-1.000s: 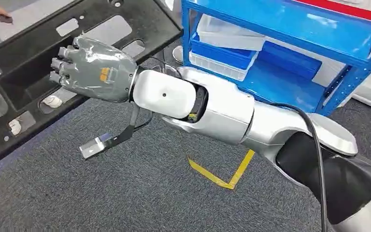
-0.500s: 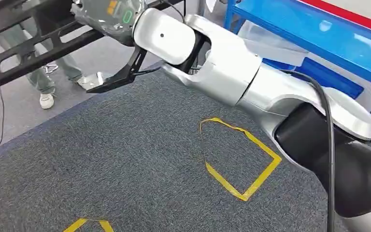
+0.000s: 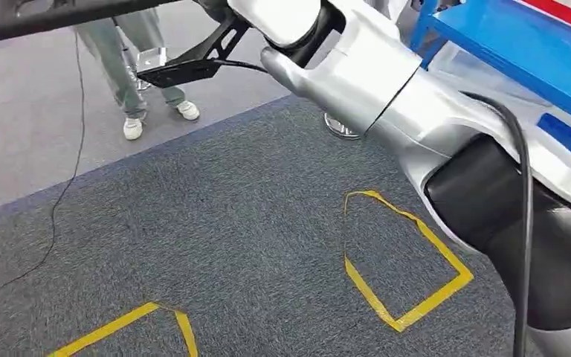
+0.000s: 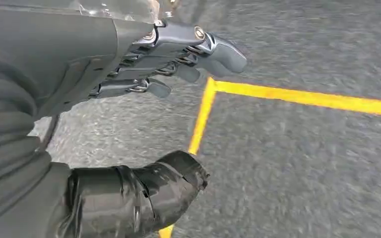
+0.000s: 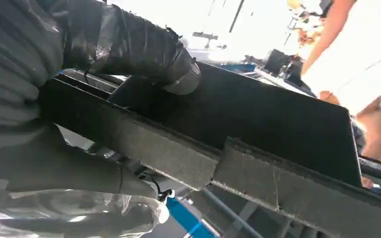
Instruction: Take the parts from the cabinet and place them on the table.
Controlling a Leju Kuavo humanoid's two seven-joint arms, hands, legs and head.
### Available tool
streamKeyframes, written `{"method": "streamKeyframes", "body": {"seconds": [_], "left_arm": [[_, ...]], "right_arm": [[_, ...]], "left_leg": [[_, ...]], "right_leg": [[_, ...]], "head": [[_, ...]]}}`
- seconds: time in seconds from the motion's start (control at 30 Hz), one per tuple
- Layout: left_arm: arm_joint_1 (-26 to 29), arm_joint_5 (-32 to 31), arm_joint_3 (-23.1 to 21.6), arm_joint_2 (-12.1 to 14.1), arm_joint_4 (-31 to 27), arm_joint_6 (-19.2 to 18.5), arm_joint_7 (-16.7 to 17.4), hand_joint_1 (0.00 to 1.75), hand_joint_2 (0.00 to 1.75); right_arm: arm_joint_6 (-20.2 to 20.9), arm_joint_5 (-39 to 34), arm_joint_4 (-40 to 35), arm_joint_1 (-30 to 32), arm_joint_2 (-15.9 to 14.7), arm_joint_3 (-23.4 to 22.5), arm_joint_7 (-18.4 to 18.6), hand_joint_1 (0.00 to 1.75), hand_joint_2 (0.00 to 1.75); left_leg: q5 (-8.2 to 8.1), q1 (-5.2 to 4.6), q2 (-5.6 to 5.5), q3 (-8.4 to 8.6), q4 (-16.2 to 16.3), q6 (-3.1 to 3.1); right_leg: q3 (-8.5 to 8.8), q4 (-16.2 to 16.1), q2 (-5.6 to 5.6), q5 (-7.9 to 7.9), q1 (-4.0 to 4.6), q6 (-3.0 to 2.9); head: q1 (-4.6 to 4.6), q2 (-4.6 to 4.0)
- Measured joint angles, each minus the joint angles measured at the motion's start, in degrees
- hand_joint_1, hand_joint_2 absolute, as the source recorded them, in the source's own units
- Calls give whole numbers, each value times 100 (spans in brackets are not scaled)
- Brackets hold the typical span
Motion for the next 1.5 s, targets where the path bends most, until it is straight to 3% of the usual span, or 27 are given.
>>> {"method": "streamKeyframes", "body": {"seconds": [0.07, 0.1, 0.13, 0.23, 0.27, 0.3, 0.37, 0.43, 0.53, 0.57, 0.6, 0.63, 0.73, 0.77, 0.83, 0.9, 0.97, 1.07, 1.1, 1.13, 1.17, 1.27, 1.3, 1.33, 1.37, 1.43, 1.5], "left_arm": [[-6, 2, 4, 22, -2, 0, 0, 0, 175], [-19, 2, 7, 22, -9, -4, -4, 0, 175], [-17, 11, 11, 35, -17, -11, -13, 0, 175], [-14, 35, 55, 22, -17, -33, -55, 0, 175], [-12, 66, 66, 37, -26, -37, -72, 0, 175], [-9, 72, 79, 33, -28, -48, -99, 0, 175], [-44, 79, 116, 44, -33, -88, -166, 0, 175], [-45, 72, 149, 39, -33, -109, -190, 0, 175], [-41, 48, 166, 44, -33, -68, -151, 0, 175], [-43, 30, 173, 44, -33, -50, -118, 0, 175], [-44, 11, 179, 35, -31, -28, -89, 0, 175], [-60, 2, 190, 33, -33, 2, -50, 0, 175], [-22, -37, 199, 37, -33, 35, 48, 0, 175], [-14, -44, 199, 52, -37, 48, 55, 0, 175], [-15, -50, 201, 72, -46, 65, 66, 0, 175], [-44, -50, 208, 83, -46, 72, 70, 0, 175], [-42, -44, 214, 66, -46, 74, 111, 0, 175], [-36, -26, 232, 68, -48, 83, 144, 0, 175], [-45, -24, 245, 66, -46, 83, 149, 0, 175], [-57, -11, 258, 50, -46, 76, 155, 0, 175], [-53, 2, 277, 55, -48, 66, 157, 0, 175], [-44, 17, 293, 13, -46, 26, 195, 0, 175], [-34, 17, 293, 13, -46, 24, 199, 0, 175], [-42, 17, 299, 13, -46, 22, 201, 0, 175], [-55, 17, 302, 13, -46, 15, 201, 0, 175], [-56, 20, 306, 13, -46, 13, 205, 0, 175], [-46, 20, 313, 7, -46, 4, 227, 0, 175]], "right_arm": [[0, 0, 52, -12, 2, -18, 0, 175, 175], [-2, 2, 87, -30, 13, -61, 2, 175, 175], [-2, 4, 132, -58, 4, -98, 13, 175, 175], [-9, 22, 210, -67, 37, -122, 9, 175, 175], [-11, 22, 236, -72, 37, -131, -2, 175, 175], [-15, 22, 269, -78, 39, -149, -11, 175, 175], [-24, 22, 299, -91, 44, -195, -26, 175, 175], [-19, 22, 363, -58, 44, -197, -26, 175, 175], [-20, 30, 413, -41, 44, -197, -30, 175, 175], [-20, 46, 426, -61, 46, -201, -46, 175, 175], [-22, 61, 439, -82, 46, -208, -55, 175, 175], [-26, 81, 448, -97, 52, -214, -61, 175, 175], [-24, 103, 470, -86, 87, -219, -68, 175, 175], [-24, 103, 470, -87, 116, -219, -70, 175, 175], [-26, 105, 483, -110, 149, -223, -68, 175, 175], [-26, 111, 500, -117, 149, -225, -66, 175, 175], [-24, 114, 516, -77, 160, -225, -74, 175, 175], [-24, 122, 531, -53, 177, -225, -79, 175, 175], [-26, 122, 529, -66, 188, -225, -76, 175, 175], [-26, 122, 531, -83, 199, -225, -76, 175, 175], [-26, 122, 540, -89, 201, -225, -76, 175, 175], [-30, 125, 546, -62, 271, -225, -59, 175, 175], [-30, 125, 551, -55, 275, -225, -55, 175, 175], [-30, 125, 551, -56, 289, -225, -55, 175, 175], [-33, 125, 551, -56, 288, -225, -50, 175, 175], [-30, 125, 575, -11, 286, -225, -39, 175, 175], [-30, 125, 590, 54, 289, -225, -39, 175, 175]], "left_leg": [[476, -4, 196, 600, -1064, 7], [395, -80, 508, 761, -1386, 13], [438, -83, 381, 750, -1392, 108], [438, -91, 172, 719, -1386, 197], [467, -36, 114, 759, -1437, 245], [476, -41, 52, 762, -1451, 265], [491, -49, -70, 743, -1451, 324], [488, -68, -223, 742, -1446, 330], [487, -108, -478, 744, -1420, 331], [487, -120, -561, 751, -1417, 331], [489, -87, -620, 732, -1421, 327], [506, -120, -686, 697, -1404, 299], [574, -30, -876, 656, -1461, 189], [585, -72, -940, 648, -1486, 153], [345, -97, -328, 480, -1133, 107], [-16, -69, -103, 88, -306, 37], [-103, -19, -32, -138, 144, -17], [426, 25, 106, 431, -858, -81], [526, 14, 398, 703, -1370, -112], [450, -55, 484, 735, -1351, -55], [474, -34, 368, 700, -1371, 43], [466, -14, 170, 688, -1356, 145], [476, 6, 93, 694, -1378, 187], [478, 2, 35, 695, -1378, 232], [482, -3, -24, 693, -1378, 261], [483, -29, -188, 689, -1378, 278], [484, -58, -372, 693, -1375, 291]], "right_leg": [[16, 60, -152, -62, -7, 50], [5, 89, -211, -102, 46, 96], [-3, 114, -260, -120, 75, 129], [59, 68, -435, -134, 101, 205], [56, 81, -406, -184, 76, 249], [4, 232, -127, -308, 49, 263], [-385, 1083, 184, -750, 34, 243], [-776, 1829, 279, -956, 52, 233], [-615, 1248, 339, -398, 72, 145], [-389, 707, 473, -81, 70, 79], [-262, 316, 737, 58, 71, 17], [-175, 218, 819, 32, 51, -14], [-116, 101, 626, 3, 110, -40], [-64, -11, 535, 49, 37, -50], [11, -110, 383, 94, 38, -72], [15, -104, 217, 81, 40, -89], [9, -94, 67, 66, 33, -79], [11, -13, -155, -8, 3, 2], [10, 55, -221, -62, 25, 57], [-23, 88, -257, -96, 88, 97], [-11, 100, -308, -114, 95, 121], [45, 71, -479, -155, 114, 185], [28, 150, -279, -235, 66, 240], [-64, 393, 23, -410, 41, 232], [-248, 793, 168, -624, 37, 222], [-699, 1701, 277, -970, 56, 208], [-844, 1854, 294, -844, 63, 169]], "head": [[-5, 0], [-17, 0], [-13, 0], [13, 2], [35, 2], [41, 0], [44, 0], [39, 2], [42, 2], [35, 0], [39, 0], [-7, 2], [33, 2], [24, 0], [-35, 0], [-37, 0], [-46, 2], [-44, 0], [-50, 0], [-85, 0], [-48, 0], [-39, 0], [-29, 0], [-33, 2], [-22, 0], [-24, 0], [-29, 0]]}}
